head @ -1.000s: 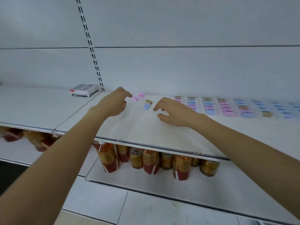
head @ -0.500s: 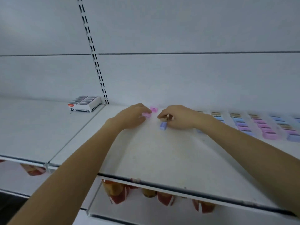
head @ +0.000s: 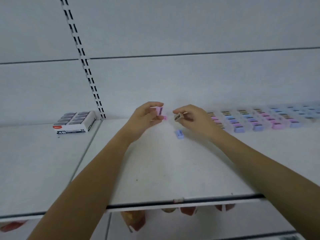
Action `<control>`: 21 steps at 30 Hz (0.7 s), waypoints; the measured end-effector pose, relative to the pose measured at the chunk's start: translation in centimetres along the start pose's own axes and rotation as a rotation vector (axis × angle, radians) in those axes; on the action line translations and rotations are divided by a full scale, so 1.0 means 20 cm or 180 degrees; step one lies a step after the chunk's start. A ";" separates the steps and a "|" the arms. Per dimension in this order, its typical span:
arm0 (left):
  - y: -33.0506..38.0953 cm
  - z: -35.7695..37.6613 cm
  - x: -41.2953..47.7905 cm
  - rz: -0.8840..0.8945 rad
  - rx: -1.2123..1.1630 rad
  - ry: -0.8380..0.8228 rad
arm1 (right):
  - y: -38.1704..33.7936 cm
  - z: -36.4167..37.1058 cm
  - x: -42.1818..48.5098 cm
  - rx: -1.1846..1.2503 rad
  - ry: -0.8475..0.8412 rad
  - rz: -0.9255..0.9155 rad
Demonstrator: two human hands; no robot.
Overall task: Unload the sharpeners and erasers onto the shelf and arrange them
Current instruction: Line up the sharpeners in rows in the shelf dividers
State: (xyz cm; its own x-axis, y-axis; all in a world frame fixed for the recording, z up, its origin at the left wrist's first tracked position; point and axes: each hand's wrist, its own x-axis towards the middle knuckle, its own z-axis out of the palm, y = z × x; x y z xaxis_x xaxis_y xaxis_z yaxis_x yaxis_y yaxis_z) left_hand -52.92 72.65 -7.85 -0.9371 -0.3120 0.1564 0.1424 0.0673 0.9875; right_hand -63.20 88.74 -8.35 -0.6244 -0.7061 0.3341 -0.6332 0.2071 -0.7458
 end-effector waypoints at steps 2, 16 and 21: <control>0.03 0.01 -0.02 -0.0028 -0.0261 0.0006 | 0.00 0.02 -0.05 0.0331 0.0199 0.0018; -0.01 0.04 -0.02 -0.0123 -0.0220 -0.0136 | 0.06 0.02 -0.08 -0.1053 0.0906 -0.0608; 0.01 0.09 -0.01 -0.0005 -0.0135 0.0107 | 0.04 0.02 -0.11 -0.1177 0.0756 -0.0722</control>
State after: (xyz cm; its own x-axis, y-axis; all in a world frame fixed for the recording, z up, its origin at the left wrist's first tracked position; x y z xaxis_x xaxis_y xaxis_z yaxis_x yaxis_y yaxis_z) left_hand -53.24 74.36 -7.64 -0.9262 -0.3438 0.1545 0.1548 0.0268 0.9876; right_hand -62.14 90.28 -10.01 -0.5118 -0.5962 0.6185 -0.8582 0.3228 -0.3990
